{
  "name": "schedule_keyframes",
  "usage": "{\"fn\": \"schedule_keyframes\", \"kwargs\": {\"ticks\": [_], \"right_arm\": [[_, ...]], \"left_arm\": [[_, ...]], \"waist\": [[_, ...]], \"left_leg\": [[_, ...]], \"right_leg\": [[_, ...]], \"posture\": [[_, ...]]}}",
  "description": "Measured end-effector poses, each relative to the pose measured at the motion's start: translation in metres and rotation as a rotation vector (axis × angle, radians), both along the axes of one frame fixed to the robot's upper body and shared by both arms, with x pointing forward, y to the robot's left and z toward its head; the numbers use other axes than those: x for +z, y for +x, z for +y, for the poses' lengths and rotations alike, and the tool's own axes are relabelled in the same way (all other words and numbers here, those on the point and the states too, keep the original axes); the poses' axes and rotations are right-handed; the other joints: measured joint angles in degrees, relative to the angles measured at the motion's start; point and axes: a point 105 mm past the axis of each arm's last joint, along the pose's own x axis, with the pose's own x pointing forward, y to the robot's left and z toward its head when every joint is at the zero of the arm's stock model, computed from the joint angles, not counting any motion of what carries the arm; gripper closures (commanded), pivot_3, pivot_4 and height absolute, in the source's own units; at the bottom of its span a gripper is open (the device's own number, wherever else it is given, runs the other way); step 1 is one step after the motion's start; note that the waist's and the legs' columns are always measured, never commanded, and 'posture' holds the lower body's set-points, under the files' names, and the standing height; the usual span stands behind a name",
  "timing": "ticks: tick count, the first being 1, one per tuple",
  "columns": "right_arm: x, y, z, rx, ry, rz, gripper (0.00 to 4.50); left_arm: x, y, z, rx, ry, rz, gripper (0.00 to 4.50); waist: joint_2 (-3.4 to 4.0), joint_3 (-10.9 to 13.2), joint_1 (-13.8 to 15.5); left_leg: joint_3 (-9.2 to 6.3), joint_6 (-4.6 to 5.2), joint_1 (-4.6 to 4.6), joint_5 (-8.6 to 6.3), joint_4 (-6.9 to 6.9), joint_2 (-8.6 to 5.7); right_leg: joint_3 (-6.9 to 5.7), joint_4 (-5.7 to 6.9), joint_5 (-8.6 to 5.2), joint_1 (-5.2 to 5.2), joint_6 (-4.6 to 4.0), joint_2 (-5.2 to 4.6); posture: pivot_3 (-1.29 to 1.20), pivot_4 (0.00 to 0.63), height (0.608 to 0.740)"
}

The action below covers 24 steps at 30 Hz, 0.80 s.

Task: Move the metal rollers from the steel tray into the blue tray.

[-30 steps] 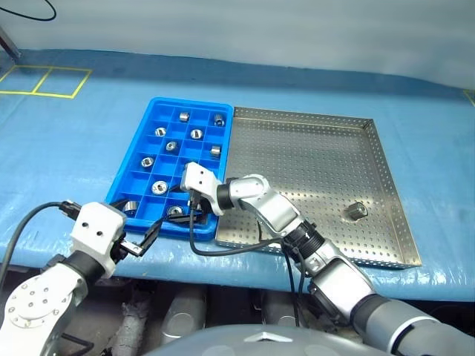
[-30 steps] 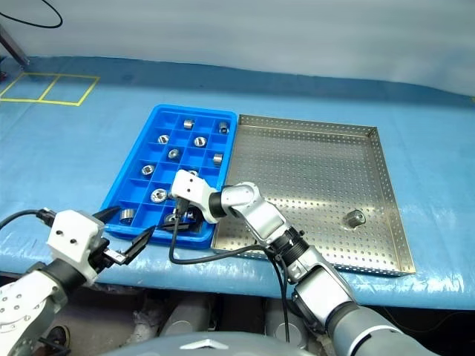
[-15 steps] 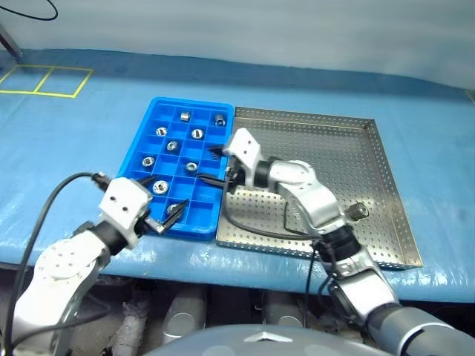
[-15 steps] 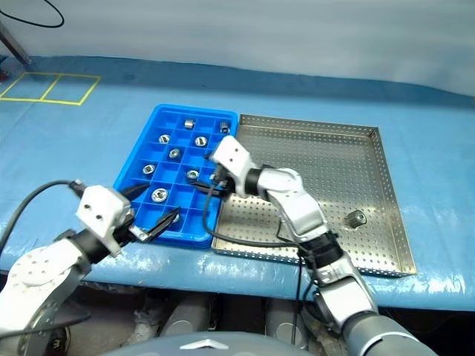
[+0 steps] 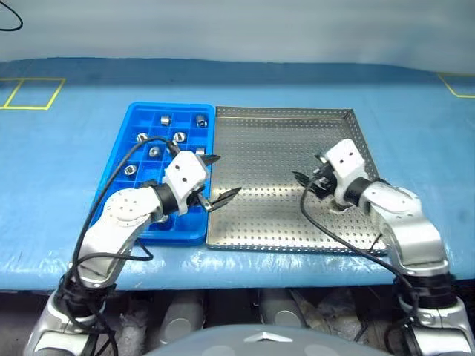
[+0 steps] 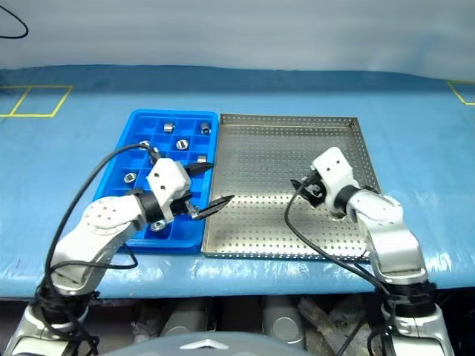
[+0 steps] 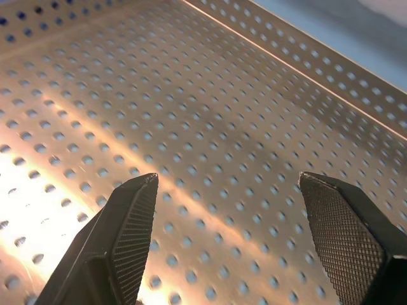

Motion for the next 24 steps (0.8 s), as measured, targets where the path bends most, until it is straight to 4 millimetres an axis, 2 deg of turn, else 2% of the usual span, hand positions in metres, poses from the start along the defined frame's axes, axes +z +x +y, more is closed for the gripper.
{"fn": "schedule_keyframes", "kwargs": {"ticks": [3,7,14,24], "right_arm": [[-0.008,-0.008,-0.020,-0.084,-0.029,0.041,0.77],[-0.017,-0.013,-0.031,-0.140,-0.020,0.078,0.77],[-0.024,-0.014,-0.036,-0.180,0.015,0.106,0.77],[-0.050,-0.013,-0.044,-0.244,0.085,0.190,0.77]], "left_arm": [[-0.004,0.001,-0.004,-0.021,-0.004,0.012,0.16],[-0.004,0.000,-0.007,-0.045,-0.006,0.011,0.16],[-0.006,0.000,-0.008,-0.055,0.003,0.009,0.16],[-0.010,-0.001,-0.007,-0.054,0.011,0.018,0.16]], "waist": [[-0.01,0.0,-0.8],[0.00,0.0,-2.0],[-0.01,0.0,-3.6],[-0.01,0.0,-4.1]], "left_leg": [[0.15,0.06,0.08,-0.02,0.07,0.01],[0.45,0.18,0.16,-0.06,0.12,0.01],[0.88,0.42,0.27,-0.11,0.20,-0.02],[1.08,0.53,0.27,-0.17,0.21,-0.02]], "right_leg": [[0.19,0.02,0.01,0.03,0.15,0.05],[0.48,0.02,0.12,0.04,0.38,0.09],[1.05,-0.01,0.22,0.04,0.56,0.14],[1.22,-0.04,0.32,-0.01,0.73,0.14]], "posture": [[-0.23,0.150,0.740],[-0.23,0.150,0.740],[-0.23,0.150,0.740],[-0.20,0.150,0.740]]}}
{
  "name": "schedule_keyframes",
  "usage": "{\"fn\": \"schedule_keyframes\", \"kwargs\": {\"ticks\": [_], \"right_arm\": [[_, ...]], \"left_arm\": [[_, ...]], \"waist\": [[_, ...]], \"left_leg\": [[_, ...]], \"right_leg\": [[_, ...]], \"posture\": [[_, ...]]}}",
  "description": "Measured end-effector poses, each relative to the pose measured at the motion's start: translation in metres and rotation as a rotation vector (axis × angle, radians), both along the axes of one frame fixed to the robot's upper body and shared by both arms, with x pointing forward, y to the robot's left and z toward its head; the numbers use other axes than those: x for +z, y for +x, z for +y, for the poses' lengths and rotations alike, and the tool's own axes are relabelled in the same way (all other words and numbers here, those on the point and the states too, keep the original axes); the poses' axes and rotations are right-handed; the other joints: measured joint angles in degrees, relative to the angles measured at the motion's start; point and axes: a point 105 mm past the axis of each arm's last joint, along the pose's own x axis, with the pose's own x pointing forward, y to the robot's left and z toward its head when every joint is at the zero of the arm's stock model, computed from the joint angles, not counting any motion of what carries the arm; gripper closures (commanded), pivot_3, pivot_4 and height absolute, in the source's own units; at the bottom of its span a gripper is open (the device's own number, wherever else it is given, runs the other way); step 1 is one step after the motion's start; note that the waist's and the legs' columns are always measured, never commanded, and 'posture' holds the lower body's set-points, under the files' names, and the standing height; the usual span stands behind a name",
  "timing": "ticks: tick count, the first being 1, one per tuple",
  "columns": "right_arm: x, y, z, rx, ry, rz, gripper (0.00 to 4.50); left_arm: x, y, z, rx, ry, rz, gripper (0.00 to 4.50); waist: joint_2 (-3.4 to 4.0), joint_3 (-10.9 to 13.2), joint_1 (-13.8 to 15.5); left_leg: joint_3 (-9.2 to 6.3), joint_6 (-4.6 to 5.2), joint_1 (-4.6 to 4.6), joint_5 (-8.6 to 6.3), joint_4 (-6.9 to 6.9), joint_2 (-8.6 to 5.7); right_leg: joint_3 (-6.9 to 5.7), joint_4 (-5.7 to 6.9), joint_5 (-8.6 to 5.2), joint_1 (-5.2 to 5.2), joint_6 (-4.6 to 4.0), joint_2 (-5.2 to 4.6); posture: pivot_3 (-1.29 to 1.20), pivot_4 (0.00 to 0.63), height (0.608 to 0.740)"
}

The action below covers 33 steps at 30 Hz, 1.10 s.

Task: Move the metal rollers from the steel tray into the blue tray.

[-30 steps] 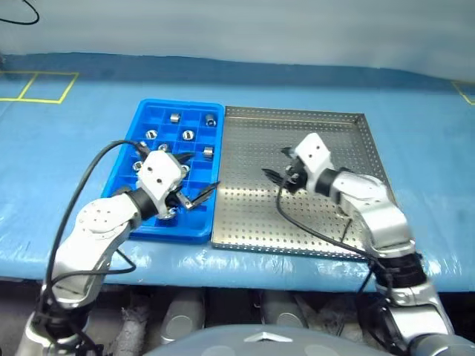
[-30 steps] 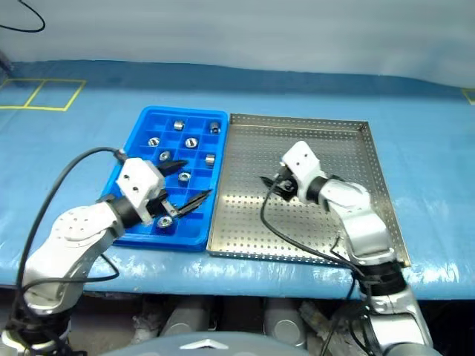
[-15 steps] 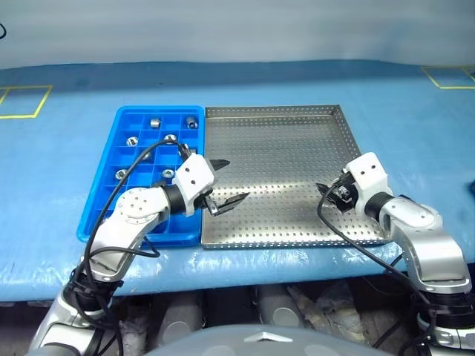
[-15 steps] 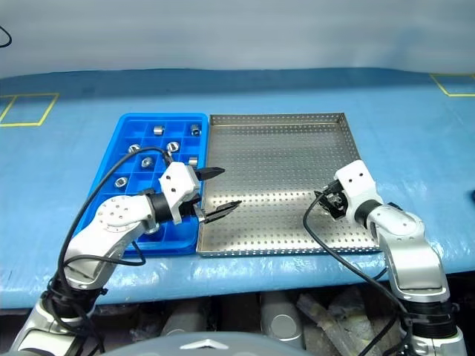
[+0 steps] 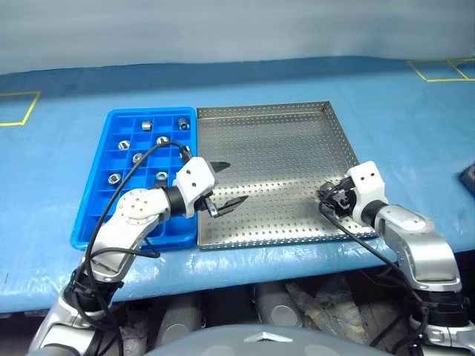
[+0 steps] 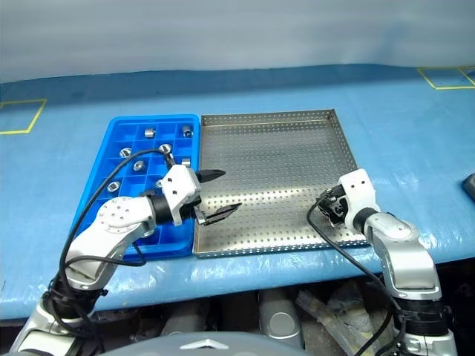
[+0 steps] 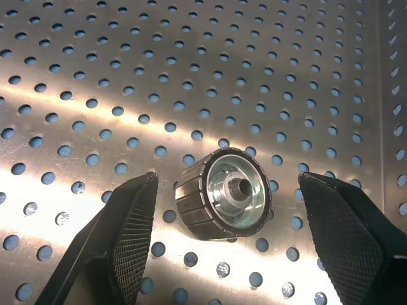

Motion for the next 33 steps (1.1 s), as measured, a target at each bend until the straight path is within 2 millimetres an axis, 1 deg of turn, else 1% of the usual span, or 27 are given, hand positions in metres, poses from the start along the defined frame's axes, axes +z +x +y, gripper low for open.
{"fn": "schedule_keyframes", "kwargs": {"ticks": [5,10,18,21,24,25,26,33], "right_arm": [[-0.006,0.000,-0.003,-0.019,0.015,0.018,0.77],[-0.008,0.001,-0.002,-0.025,0.028,0.021,0.77],[-0.004,0.004,0.003,-0.013,0.056,-0.003,0.77],[-0.002,0.007,0.004,-0.012,0.062,-0.009,1.39],[-0.001,0.009,0.005,-0.012,0.063,-0.014,2.39],[0.001,0.009,0.005,-0.009,0.063,-0.021,2.61],[0.002,0.011,0.006,-0.006,0.063,-0.029,2.71],[0.002,0.012,0.007,-0.001,0.053,-0.035,2.71]], "left_arm": [[-0.001,0.000,0.000,0.001,0.001,0.003,0.16],[-0.001,0.000,0.001,0.004,0.005,0.001,0.16],[-0.004,-0.001,0.002,0.009,0.007,0.011,0.16],[-0.004,-0.001,0.002,0.010,0.008,0.011,0.16],[-0.004,-0.002,0.002,0.009,0.008,0.010,0.16],[-0.004,-0.002,0.002,0.009,0.008,0.009,0.16],[-0.004,-0.002,0.002,0.009,0.008,0.010,0.16],[-0.005,-0.003,0.002,0.010,0.010,0.009,0.16]], "waist": [[0.00,0.0,0.1],[0.00,0.0,0.1],[0.00,0.0,0.3],[0.00,0.0,0.4],[0.00,0.0,0.5],[0.00,0.0,0.5],[-0.01,0.0,0.5],[-0.01,0.0,0.8]], "left_leg": [[0.06,0.02,0.01,-0.01,0.01,0.00],[0.09,0.02,0.02,-0.01,0.01,0.00],[0.11,0.04,0.03,-0.02,0.02,0.00],[0.12,0.04,0.03,-0.02,0.03,0.00],[0.12,0.05,0.03,-0.02,0.03,0.00],[0.12,0.05,0.03,-0.03,0.03,0.00],[0.12,0.06,0.04,-0.03,0.03,0.00],[0.13,0.07,0.03,-0.03,0.10,0.00]], "right_leg": [[0.05,-0.01,0.02,0.00,0.03,0.00],[0.08,0.00,0.03,0.00,0.05,0.00],[0.10,0.00,0.04,0.00,0.07,0.00],[0.10,0.00,0.04,0.00,0.07,0.00],[0.10,0.00,0.05,0.00,0.08,0.00],[0.10,0.00,0.05,0.00,0.08,0.00],[0.10,0.00,0.05,0.01,0.08,0.00],[0.11,0.01,0.07,0.02,0.11,0.00]], "posture": [[-0.20,0.150,0.740],[-0.19,0.150,0.740],[-0.18,0.150,0.740],[-0.18,0.150,0.740],[-0.17,0.150,0.740],[-0.17,0.150,0.740],[-0.17,0.150,0.740],[-0.17,0.150,0.740]]}}
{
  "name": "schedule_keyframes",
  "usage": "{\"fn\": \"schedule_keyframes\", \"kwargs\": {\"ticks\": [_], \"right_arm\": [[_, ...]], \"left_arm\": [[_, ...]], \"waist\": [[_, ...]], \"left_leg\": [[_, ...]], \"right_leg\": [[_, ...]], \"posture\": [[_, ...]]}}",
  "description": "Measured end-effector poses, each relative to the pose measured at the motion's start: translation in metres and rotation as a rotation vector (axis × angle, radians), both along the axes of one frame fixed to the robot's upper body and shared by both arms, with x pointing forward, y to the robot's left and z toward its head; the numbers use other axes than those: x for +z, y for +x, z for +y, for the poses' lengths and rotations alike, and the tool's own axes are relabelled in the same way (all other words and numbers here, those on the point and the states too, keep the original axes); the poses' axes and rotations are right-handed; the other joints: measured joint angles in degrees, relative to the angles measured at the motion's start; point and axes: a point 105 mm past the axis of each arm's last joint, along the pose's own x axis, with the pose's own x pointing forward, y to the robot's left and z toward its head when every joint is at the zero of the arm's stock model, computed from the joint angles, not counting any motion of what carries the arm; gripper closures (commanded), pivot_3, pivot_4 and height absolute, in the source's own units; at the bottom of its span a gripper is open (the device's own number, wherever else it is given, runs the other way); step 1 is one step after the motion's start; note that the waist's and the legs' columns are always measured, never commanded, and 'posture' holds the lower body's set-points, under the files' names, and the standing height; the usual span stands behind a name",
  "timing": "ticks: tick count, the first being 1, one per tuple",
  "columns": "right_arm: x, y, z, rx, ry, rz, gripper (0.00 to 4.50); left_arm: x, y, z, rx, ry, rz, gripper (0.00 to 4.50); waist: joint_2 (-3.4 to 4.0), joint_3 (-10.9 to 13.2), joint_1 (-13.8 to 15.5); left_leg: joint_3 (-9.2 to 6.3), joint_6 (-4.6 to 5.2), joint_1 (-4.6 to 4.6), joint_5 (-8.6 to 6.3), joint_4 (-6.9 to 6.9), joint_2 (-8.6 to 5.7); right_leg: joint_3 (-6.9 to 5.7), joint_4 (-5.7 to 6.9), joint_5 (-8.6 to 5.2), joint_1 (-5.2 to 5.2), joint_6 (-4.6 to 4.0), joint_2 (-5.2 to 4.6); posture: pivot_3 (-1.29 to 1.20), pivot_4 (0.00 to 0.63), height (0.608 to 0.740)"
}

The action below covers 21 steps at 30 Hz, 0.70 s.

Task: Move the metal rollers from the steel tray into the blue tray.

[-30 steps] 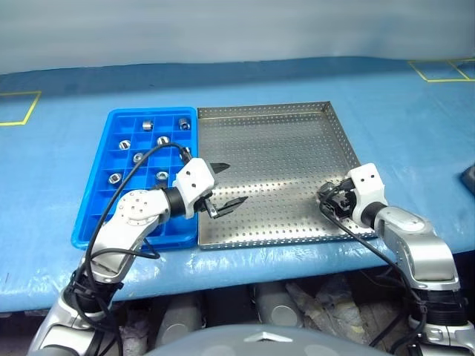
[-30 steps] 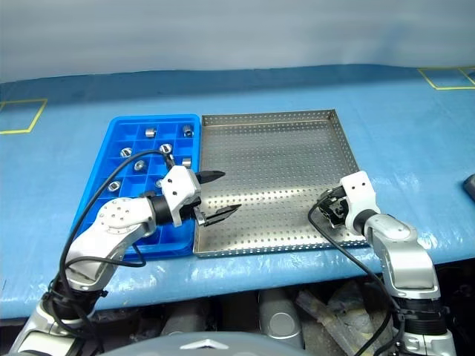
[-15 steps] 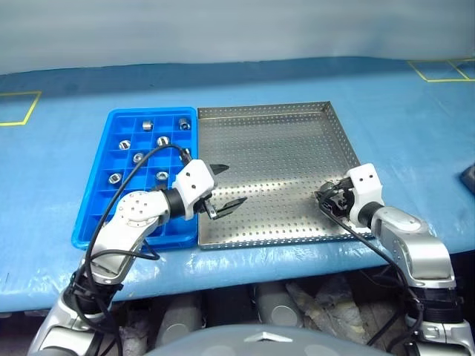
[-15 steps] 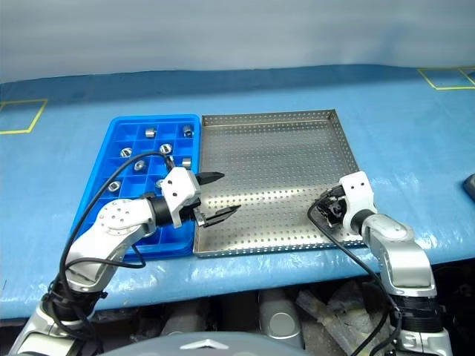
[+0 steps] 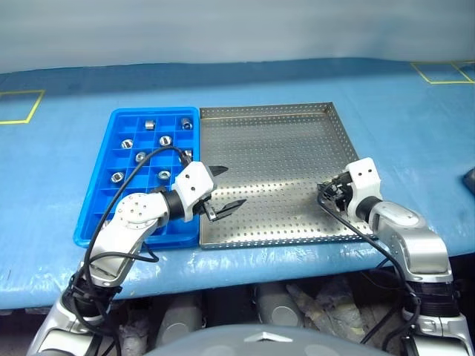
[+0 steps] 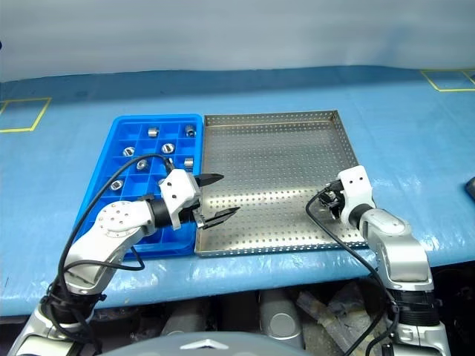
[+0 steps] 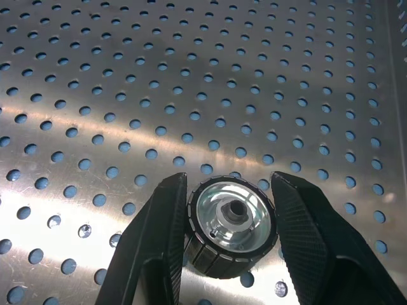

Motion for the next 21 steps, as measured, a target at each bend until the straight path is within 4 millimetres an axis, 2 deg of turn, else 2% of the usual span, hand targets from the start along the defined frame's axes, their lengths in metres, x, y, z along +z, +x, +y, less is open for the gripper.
{"fn": "schedule_keyframes", "kwargs": {"ticks": [21], "right_arm": [[0.0005,-0.0035,0.0031,0.039,-0.041,0.005,2.76]], "left_arm": [[0.0001,-0.0003,0.0019,0.005,0.009,-0.005,0.16]], "waist": [[-0.05,0.0,0.5]], "left_leg": [[0.02,0.05,-0.02,-0.03,0.12,0.01]], "right_leg": [[0.01,0.01,0.02,0.02,0.04,0.00]], "posture": [[-0.17,0.150,0.740]]}}
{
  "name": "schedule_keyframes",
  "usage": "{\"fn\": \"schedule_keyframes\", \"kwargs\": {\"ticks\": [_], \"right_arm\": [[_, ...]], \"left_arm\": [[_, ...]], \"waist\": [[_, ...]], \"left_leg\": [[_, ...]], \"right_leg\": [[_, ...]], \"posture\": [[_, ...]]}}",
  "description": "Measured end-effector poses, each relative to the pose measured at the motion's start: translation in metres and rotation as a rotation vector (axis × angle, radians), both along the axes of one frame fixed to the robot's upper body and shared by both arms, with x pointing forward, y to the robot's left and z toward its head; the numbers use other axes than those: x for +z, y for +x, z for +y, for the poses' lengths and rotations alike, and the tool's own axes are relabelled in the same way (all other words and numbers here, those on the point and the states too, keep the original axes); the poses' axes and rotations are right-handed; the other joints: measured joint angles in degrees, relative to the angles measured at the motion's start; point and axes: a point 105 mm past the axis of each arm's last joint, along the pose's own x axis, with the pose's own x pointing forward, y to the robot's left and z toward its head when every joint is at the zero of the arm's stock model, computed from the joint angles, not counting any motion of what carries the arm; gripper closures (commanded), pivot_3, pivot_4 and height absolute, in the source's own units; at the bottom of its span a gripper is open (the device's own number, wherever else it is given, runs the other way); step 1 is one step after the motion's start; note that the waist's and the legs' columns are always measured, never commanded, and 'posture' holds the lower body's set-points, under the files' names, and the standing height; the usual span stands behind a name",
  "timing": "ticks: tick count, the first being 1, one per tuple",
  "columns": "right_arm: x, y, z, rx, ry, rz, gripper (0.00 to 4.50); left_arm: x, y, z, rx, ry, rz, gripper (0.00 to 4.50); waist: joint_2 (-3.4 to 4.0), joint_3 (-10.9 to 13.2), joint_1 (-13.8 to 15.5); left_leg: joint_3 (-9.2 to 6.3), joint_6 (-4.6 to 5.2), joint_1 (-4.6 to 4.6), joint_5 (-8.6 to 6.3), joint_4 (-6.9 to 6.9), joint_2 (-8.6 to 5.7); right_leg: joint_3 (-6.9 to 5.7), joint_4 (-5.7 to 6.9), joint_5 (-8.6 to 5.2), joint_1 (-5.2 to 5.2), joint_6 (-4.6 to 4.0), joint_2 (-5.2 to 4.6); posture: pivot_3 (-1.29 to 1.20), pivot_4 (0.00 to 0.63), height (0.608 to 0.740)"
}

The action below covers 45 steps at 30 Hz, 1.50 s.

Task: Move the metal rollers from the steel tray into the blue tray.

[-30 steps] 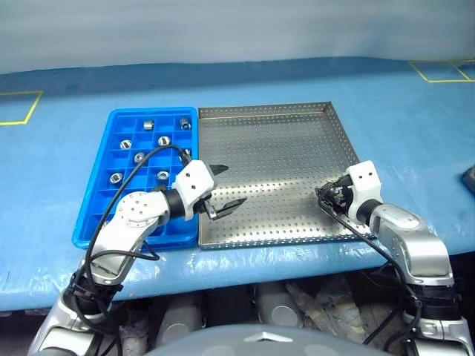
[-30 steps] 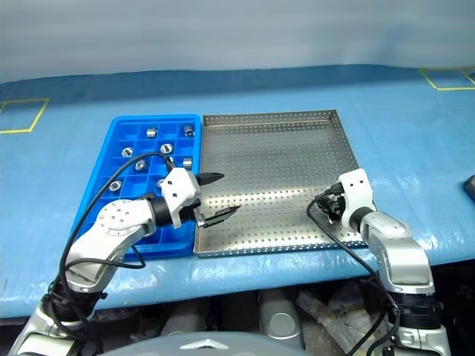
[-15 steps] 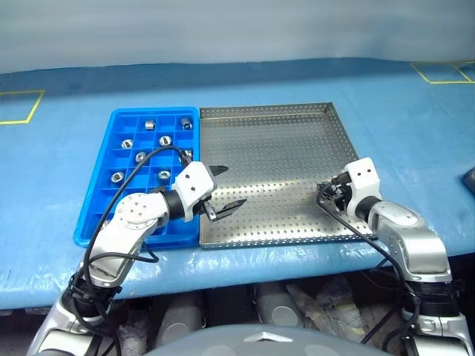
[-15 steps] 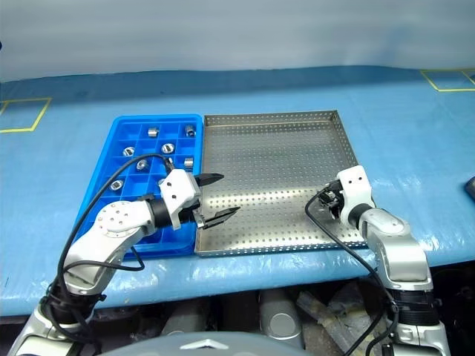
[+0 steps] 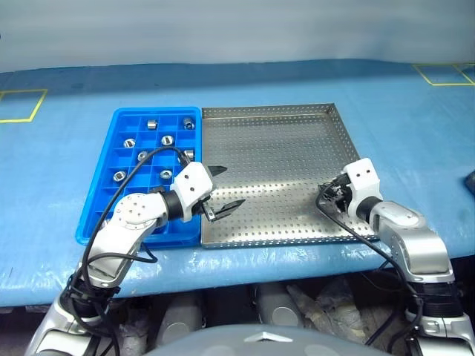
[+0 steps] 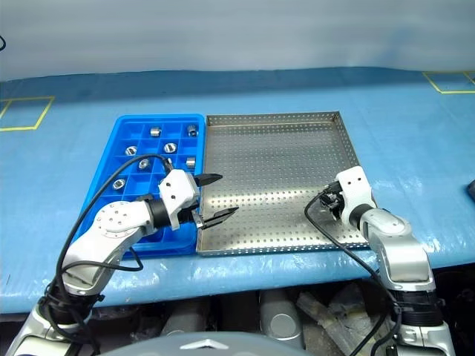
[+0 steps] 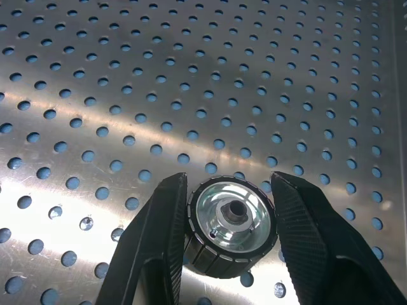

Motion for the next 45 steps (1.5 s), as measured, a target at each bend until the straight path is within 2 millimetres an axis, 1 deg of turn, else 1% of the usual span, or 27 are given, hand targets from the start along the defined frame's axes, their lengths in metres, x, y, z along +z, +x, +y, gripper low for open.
{"fn": "schedule_keyframes", "kwargs": {"ticks": [4,10,13,16,17,18,20,23,24,27,29,32,35,39,40,45], "right_arm": [[0.006,-0.002,0.010,0.045,0.014,-0.017,2.76],[0.036,0.003,0.033,0.133,0.039,-0.123,2.76],[0.047,0.004,0.051,0.199,0.082,-0.156,2.76],[0.051,0.005,0.075,0.289,0.129,-0.164,2.76],[0.052,0.005,0.083,0.318,0.141,-0.164,2.76],[0.054,0.006,0.096,0.366,0.161,-0.169,2.76],[0.055,0.008,0.109,0.416,0.176,-0.166,2.76],[0.055,0.011,0.133,0.511,0.209,-0.157,2.76],[0.057,0.012,0.145,0.558,0.225,-0.160,2.76],[0.062,0.013,0.169,0.653,0.253,-0.168,2.76],[0.067,0.012,0.192,0.741,0.275,-0.175,2.76],[0.067,0.010,0.213,0.825,0.292,-0.163,2.76],[0.065,0.009,0.232,0.894,0.303,-0.150,2.76],[0.063,0.006,0.247,0.951,0.323,-0.141,2.76],[0.061,0.005,0.249,0.961,0.322,-0.134,2.76],[0.047,0.007,0.249,0.958,0.300,-0.083,2.76]], "left_arm": [[0.000,0.000,0.000,0.000,0.000,0.000,0.16],[0.000,0.000,0.000,0.000,0.001,0.001,0.16],[-0.001,-0.003,0.006,0.016,0.003,0.005,0.16],[-0.002,-0.008,0.018,0.056,0.009,0.021,0.16],[-0.002,-0.011,0.022,0.066,0.019,0.028,0.16],[-0.004,-0.018,0.031,0.084,0.039,0.041,0.16],[-0.006,-0.025,0.041,0.110,0.058,0.057,0.16],[-0.007,-0.038,0.060,0.175,0.092,0.076,0.16],[-0.007,-0.044,0.069,0.213,0.101,0.087,0.16],[-0.004,-0.055,0.085,0.283,0.121,0.092,0.16],[-0.005,-0.067,0.100,0.360,0.147,0.110,0.16],[-0.007,-0.077,0.111,0.429,0.156,0.133,0.16],[-0.005,-0.085,0.115,0.489,0.144,0.126,0.16],[-0.005,-0.087,0.114,0.530,0.121,0.115,0.16],[-0.005,-0.087,0.114,0.541,0.113,0.114,0.16],[-0.006,-0.086,0.109,0.549,0.094,0.112,0.16]], "waist": [[0.01,0.0,0.0],[0.00,0.0,0.0],[0.00,0.0,-0.1],[0.00,0.0,0.0],[0.00,0.0,0.0],[-0.01,0.0,0.0],[-0.01,0.0,0.4],[-0.03,0.0,1.5],[-0.04,0.0,1.8],[-0.02,0.0,3.1],[-0.03,0.0,4.1],[-0.04,0.0,6.0],[-0.04,0.0,7.7],[-0.04,0.0,9.2],[-0.04,0.0,9.5],[-0.03,0.0,10.0]], "left_leg": [[0.04,0.01,-0.02,-0.01,0.00,0.00],[0.05,0.02,-0.01,-0.01,0.01,0.00],[0.05,0.04,-0.02,-0.03,0.00,0.05],[0.05,0.04,-0.02,-0.03,0.00,0.07],[0.04,0.04,-0.02,-0.03,0.00,0.07],[0.05,0.04,-0.02,-0.03,-0.01,0.10],[0.02,0.04,-0.02,-0.03,-0.01,0.10],[-0.03,0.04,-0.02,-0.04,-0.01,0.09],[-0.03,0.03,-0.03,-0.04,-0.02,0.11],[-0.09,0.02,-0.03,-0.04,-0.07,0.14],[-0.16,-0.01,-0.03,-0.04,-0.12,0.16],[-0.36,-0.06,-0.05,-0.03,-0.18,0.11],[-0.55,-0.11,-0.09,-0.01,-0.22,0.02],[-0.73,-0.23,-0.11,0.05,-0.29,0.00],[-0.77,-0.26,-0.11,0.07,-0.31,-0.01],[-0.97,-0.42,-0.12,0.16,-0.35,0.00]], "right_leg": [[0.03,0.00,0.00,-0.03,0.00,0.00],[0.04,0.00,0.01,-0.02,0.02,0.00],[0.03,0.00,0.01,-0.05,0.02,0.03],[0.03,0.00,0.01,-0.07,0.01,0.03],[0.03,0.00,0.00,-0.07,0.00,0.03],[0.03,0.00,0.00,-0.10,-0.01,0.05],[-0.01,0.01,-0.01,-0.10,-0.03,0.02],[-0.06,0.00,-0.03,-0.09,-0.08,-0.01],[-0.06,0.00,-0.04,-0.12,-0.09,0.00],[-0.14,-0.01,-0.06,-0.13,-0.16,0.00],[-0.21,-0.01,-0.08,-0.13,-0.29,-0.02],[-0.41,-0.02,-0.03,-0.12,-0.66,-0.07],[-0.59,-0.03,-0.08,-0.09,-0.76,-0.17],[-0.78,-0.04,-0.11,-0.06,-0.82,-0.18],[-0.83,-0.03,-0.25,-0.05,-1.06,-0.18],[-1.02,0.03,-0.35,-0.03,-1.20,-0.16]], "posture": [[-0.17,0.150,0.740],[-0.17,0.150,0.740],[-0.14,0.150,0.740],[-0.10,0.150,0.740],[-0.09,0.150,0.740],[-0.07,0.150,0.740],[-0.03,0.150,0.740],[0.01,0.150,0.740],[0.03,0.150,0.740],[0.09,0.150,0.740],[0.13,0.150,0.740],[0.18,0.150,0.740],[0.21,0.150,0.740],[0.23,0.150,0.740],[0.24,0.150,0.740],[0.23,0.150,0.740]]}}
